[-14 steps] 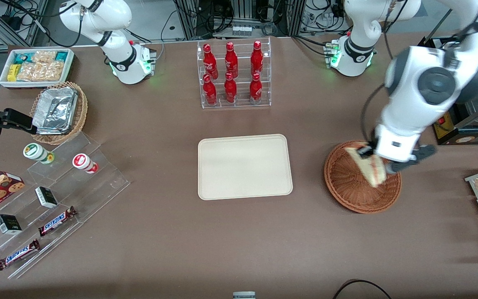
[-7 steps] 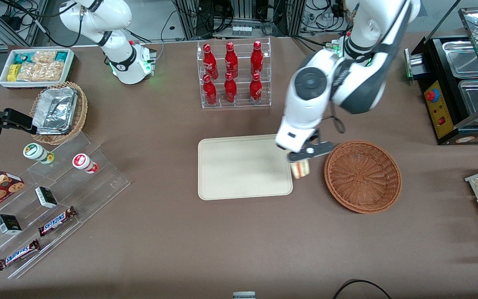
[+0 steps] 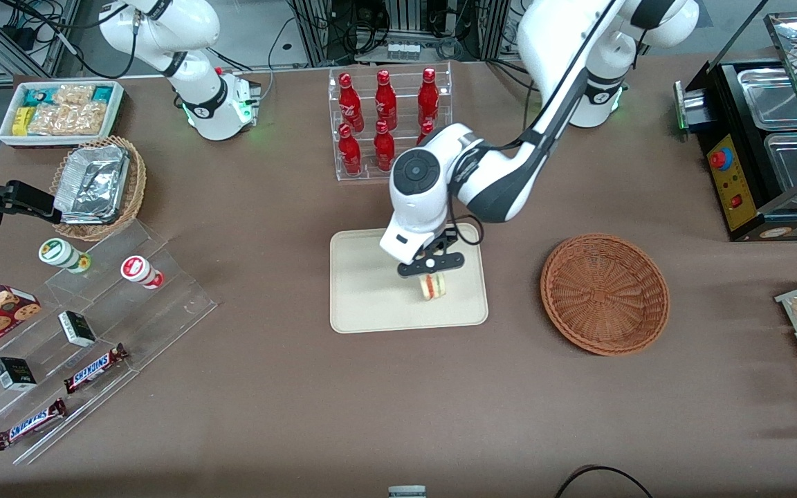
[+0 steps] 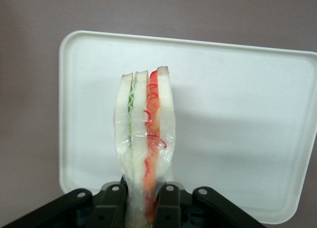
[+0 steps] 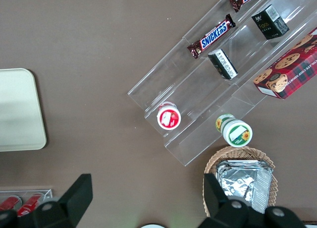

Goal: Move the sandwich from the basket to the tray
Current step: 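Lower the sandwich onto the tray and open the left gripper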

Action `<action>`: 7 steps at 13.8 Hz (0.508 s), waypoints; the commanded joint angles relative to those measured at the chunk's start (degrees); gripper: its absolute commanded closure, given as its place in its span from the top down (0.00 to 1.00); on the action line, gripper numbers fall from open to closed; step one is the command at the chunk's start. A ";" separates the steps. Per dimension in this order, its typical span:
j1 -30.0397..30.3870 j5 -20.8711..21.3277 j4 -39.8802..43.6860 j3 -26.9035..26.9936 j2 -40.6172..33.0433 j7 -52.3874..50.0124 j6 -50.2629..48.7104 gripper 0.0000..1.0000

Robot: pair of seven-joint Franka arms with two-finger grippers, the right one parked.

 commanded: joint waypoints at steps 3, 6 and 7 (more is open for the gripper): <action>-2.73 3.28 2.39 0.87 4.72 -1.65 3.67 0.00; -3.70 5.76 2.48 0.78 6.92 -2.27 4.47 0.00; -3.70 5.76 2.39 0.78 7.36 -2.18 5.60 0.00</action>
